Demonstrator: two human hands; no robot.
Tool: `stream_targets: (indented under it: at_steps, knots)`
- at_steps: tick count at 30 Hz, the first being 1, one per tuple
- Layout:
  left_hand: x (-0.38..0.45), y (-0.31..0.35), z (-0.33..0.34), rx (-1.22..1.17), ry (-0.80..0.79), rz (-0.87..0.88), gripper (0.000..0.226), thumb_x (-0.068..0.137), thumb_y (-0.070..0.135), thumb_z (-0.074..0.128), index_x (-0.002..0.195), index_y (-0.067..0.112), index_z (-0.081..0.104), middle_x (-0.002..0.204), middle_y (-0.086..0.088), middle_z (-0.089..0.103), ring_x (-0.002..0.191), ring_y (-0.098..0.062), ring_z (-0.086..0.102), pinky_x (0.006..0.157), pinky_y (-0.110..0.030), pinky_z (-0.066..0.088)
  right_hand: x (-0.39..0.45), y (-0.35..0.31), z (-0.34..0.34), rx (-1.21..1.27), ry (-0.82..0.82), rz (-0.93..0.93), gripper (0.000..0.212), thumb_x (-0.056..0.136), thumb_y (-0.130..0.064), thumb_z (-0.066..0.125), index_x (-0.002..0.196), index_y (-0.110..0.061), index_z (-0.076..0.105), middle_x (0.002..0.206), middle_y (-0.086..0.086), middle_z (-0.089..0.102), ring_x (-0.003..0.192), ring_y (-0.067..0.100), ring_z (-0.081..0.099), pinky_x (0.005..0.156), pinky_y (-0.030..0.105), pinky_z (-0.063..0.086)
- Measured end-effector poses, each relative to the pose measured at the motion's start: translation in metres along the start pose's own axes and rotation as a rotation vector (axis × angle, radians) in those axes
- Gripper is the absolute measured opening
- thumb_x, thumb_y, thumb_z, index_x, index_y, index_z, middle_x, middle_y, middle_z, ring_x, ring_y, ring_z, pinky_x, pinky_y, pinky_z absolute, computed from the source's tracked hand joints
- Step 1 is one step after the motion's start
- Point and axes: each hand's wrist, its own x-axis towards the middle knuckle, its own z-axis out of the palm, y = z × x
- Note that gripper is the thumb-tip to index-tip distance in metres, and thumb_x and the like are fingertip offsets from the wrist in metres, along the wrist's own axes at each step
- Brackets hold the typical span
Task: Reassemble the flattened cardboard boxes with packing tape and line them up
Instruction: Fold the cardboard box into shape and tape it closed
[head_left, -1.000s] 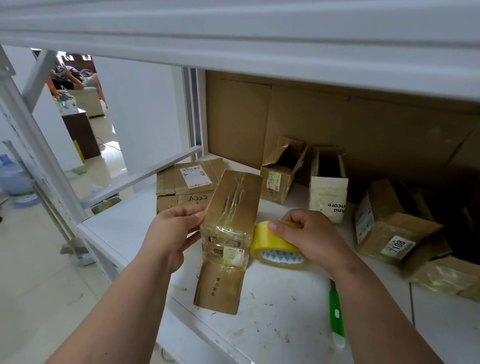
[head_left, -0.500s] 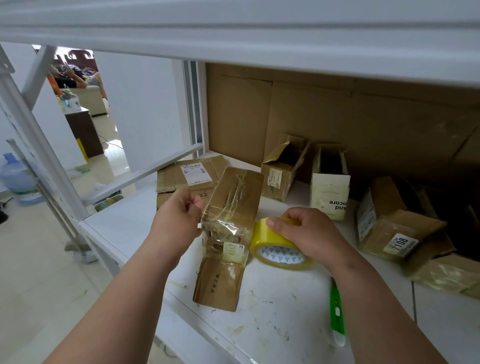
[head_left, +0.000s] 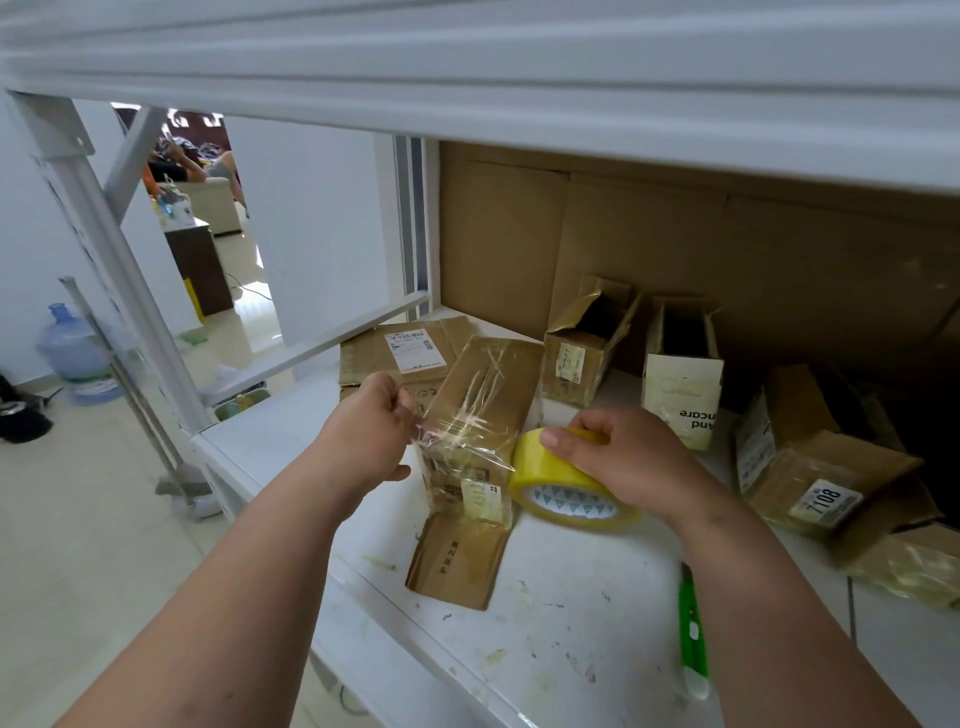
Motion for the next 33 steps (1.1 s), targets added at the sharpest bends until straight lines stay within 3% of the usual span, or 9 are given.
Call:
stream_targets:
  at_steps: [6, 10, 19, 23, 33]
  knots:
    - [-0.006, 0.008, 0.009, 0.177, 0.022, 0.093, 0.012, 0.100, 0.012, 0.039, 0.096, 0.012, 0.051, 0.098, -0.008, 0.060, 0.093, -0.032, 0.062, 0.076, -0.054, 0.059, -0.009, 0.000, -0.014, 0.014, -0.006, -0.016, 0.033, 0.088, -0.054, 0.062, 0.099, -0.024, 0.071, 0.089, -0.008, 0.065, 0.083, 0.008, 0.061, 0.060, 0.022, 0.038]
    - [-0.005, 0.009, 0.008, 0.104, -0.009, 0.053, 0.016, 0.098, 0.007, 0.039, 0.089, 0.013, 0.050, 0.086, -0.001, 0.073, 0.097, -0.028, 0.067, 0.082, -0.056, 0.057, -0.014, -0.004, -0.021, 0.048, -0.028, -0.035, 0.018, 0.087, -0.042, 0.068, 0.087, -0.024, 0.070, 0.079, -0.008, 0.064, 0.074, 0.005, 0.060, 0.059, 0.022, 0.038]
    - [0.000, 0.008, 0.005, 0.085, -0.043, 0.049, 0.015, 0.099, 0.010, 0.041, 0.089, 0.015, 0.051, 0.083, 0.002, 0.075, 0.099, -0.023, 0.068, 0.085, -0.053, 0.057, -0.022, -0.022, -0.032, 0.020, 0.022, -0.089, 0.024, 0.085, -0.043, 0.069, 0.082, -0.019, 0.070, 0.078, 0.000, 0.065, 0.074, 0.013, 0.063, 0.060, 0.026, 0.041]
    - [0.002, 0.009, 0.006, -0.017, -0.071, 0.003, 0.015, 0.100, 0.012, 0.042, 0.089, 0.018, 0.050, 0.090, -0.004, 0.075, 0.099, -0.019, 0.068, 0.084, -0.044, 0.058, -0.031, -0.032, -0.056, 0.233, 0.081, -0.134, 0.026, 0.086, -0.041, 0.067, 0.083, -0.016, 0.073, 0.081, 0.006, 0.070, 0.077, 0.019, 0.068, 0.067, 0.029, 0.048]
    - [0.010, -0.011, -0.003, -0.301, -0.092, -0.111, 0.013, 0.100, 0.001, 0.045, 0.096, 0.008, 0.055, 0.082, -0.013, 0.073, 0.081, -0.021, 0.069, 0.083, -0.040, 0.058, -0.010, -0.006, -0.029, 0.090, -0.065, -0.035, 0.018, 0.087, -0.045, 0.067, 0.088, -0.027, 0.071, 0.086, -0.004, 0.068, 0.080, 0.011, 0.065, 0.065, 0.025, 0.044]
